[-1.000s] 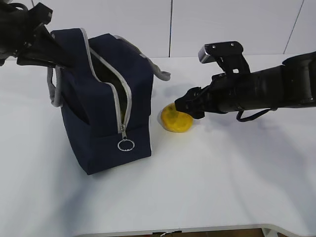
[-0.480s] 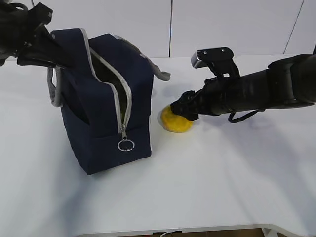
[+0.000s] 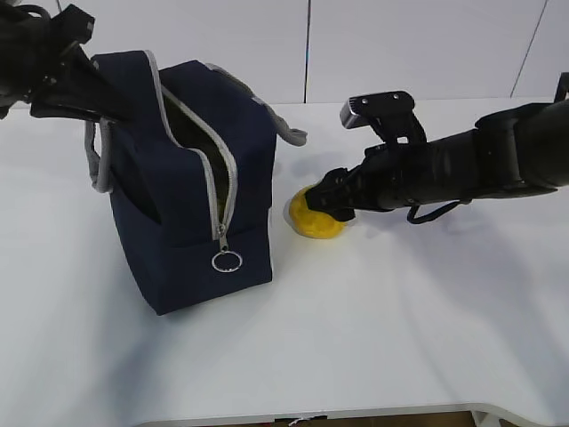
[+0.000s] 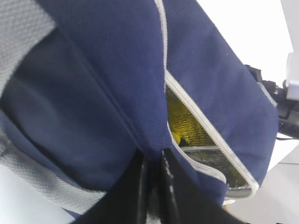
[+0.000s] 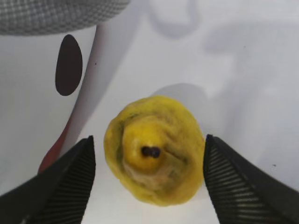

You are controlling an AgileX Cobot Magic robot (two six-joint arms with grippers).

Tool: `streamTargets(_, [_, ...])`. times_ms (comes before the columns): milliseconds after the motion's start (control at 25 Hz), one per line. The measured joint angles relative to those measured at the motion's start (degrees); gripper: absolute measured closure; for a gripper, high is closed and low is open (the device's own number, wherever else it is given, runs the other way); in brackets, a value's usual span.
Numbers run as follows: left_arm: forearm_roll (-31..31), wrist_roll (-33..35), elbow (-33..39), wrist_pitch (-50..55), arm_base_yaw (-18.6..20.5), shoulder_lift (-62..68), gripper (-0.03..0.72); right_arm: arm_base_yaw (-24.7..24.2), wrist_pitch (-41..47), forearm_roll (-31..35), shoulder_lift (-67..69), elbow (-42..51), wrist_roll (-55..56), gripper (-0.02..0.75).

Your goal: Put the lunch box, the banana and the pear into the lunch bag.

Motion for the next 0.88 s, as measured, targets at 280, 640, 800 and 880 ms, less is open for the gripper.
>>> streamTargets(280, [0.0, 0.0, 0.0, 0.0, 0.0, 0.0, 0.691, 0.0, 0.0, 0.0, 0.58, -1.27, -0.21, 0.156])
streamTargets(640, [0.09, 0.0, 0.0, 0.0, 0.0, 0.0, 0.691, 0.0, 0.0, 0.0, 0.71, -1.27, -0.14, 0.205])
streamTargets(800, [0.09, 0.0, 0.0, 0.0, 0.0, 0.0, 0.691, 0.0, 0.0, 0.0, 0.85, -1.27, -0.23, 0.3])
streamTargets(880, [0.09, 0.0, 0.0, 0.0, 0.0, 0.0, 0.691, 0.0, 0.0, 0.0, 0.94, -1.27, -0.23, 0.33])
